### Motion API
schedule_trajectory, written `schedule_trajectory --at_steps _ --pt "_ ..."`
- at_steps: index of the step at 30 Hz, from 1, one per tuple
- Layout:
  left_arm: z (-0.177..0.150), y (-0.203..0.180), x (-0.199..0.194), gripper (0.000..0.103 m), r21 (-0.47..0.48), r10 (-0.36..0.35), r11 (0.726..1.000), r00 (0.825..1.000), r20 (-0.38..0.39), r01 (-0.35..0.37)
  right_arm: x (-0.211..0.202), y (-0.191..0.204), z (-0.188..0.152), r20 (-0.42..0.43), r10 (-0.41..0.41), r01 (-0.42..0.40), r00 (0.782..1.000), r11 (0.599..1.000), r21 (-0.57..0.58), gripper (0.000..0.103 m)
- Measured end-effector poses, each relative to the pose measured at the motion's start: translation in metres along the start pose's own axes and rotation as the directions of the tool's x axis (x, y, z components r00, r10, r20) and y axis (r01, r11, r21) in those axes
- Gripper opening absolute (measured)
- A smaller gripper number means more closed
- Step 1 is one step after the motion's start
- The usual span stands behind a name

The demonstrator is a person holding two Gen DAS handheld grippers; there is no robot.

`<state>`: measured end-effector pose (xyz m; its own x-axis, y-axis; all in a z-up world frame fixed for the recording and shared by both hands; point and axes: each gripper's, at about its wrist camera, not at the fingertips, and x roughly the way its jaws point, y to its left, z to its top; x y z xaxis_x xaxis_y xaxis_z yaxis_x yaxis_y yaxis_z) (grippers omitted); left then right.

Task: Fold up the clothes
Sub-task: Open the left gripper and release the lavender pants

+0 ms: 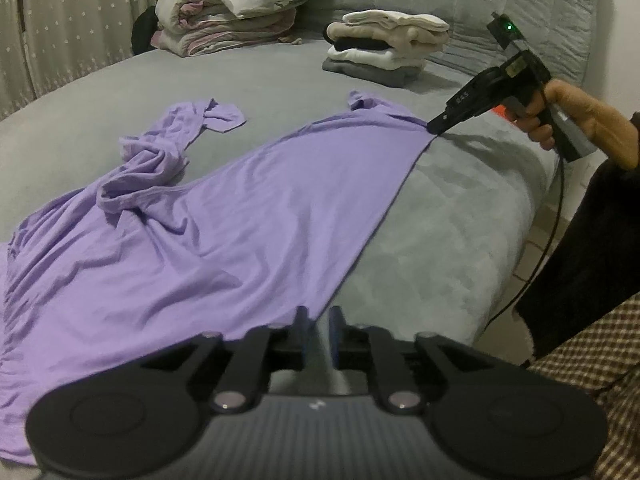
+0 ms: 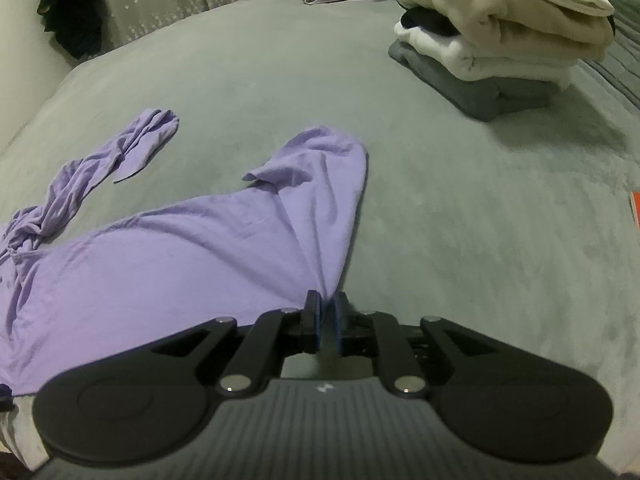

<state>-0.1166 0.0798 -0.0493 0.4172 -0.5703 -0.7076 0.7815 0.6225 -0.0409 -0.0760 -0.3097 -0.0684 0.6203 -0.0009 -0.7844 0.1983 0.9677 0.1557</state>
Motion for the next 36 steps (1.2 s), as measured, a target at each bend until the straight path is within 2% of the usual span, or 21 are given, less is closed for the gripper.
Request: schedule_trajectory --at_steps 1,9,18,21,22,23,25,28,30,36 --pt "0.001 0.0 -0.001 0.024 -0.002 -0.009 1.0 1.0 0.002 0.009 0.0 0.0 0.0 0.0 0.0 0.0 1.0 1.0 0.001 0.012" --pt "0.006 -0.001 -0.002 0.038 -0.017 -0.061 0.998 0.998 0.013 0.061 -0.004 -0.001 0.002 0.01 0.004 -0.004 1.0 1.0 -0.001 0.013" --pt "0.01 -0.005 -0.007 0.04 -0.017 -0.128 0.992 0.991 0.022 0.129 -0.005 -0.001 0.003 0.015 0.002 -0.002 1.0 1.0 0.005 0.016" --pt "0.009 -0.008 -0.005 0.04 -0.005 -0.14 0.99 0.99 0.006 0.14 -0.006 -0.001 0.003 0.02 0.003 -0.003 1.0 1.0 0.01 0.018" --pt "0.009 -0.009 -0.005 0.04 -0.001 -0.143 0.99 0.99 0.0 0.143 -0.006 -0.002 0.004 0.023 0.004 -0.004 1.0 1.0 0.012 0.023" --pt "0.008 -0.009 -0.004 0.041 0.003 -0.143 0.99 0.99 -0.003 0.143 -0.007 -0.001 0.004 0.027 0.005 -0.005 1.0 1.0 0.014 0.032" --pt "0.009 -0.011 -0.004 0.044 0.006 -0.137 0.991 0.991 -0.002 0.137 -0.008 0.0 0.004 0.04 0.008 -0.009 0.999 1.0 0.015 0.039" --pt "0.011 -0.009 -0.005 0.053 -0.002 -0.122 0.993 0.992 0.014 0.122 -0.01 0.003 0.004 0.058 0.012 -0.012 0.998 1.0 0.002 0.039" --pt "0.014 -0.008 -0.005 0.055 -0.014 -0.101 0.995 0.995 0.024 0.102 -0.009 0.005 0.005 0.067 0.014 -0.013 0.998 1.0 -0.008 0.039" --pt "0.031 -0.008 0.004 0.055 -0.035 -0.035 0.999 0.999 0.023 0.036 -0.002 0.013 0.006 0.098 0.02 -0.016 0.995 0.999 -0.046 0.039"
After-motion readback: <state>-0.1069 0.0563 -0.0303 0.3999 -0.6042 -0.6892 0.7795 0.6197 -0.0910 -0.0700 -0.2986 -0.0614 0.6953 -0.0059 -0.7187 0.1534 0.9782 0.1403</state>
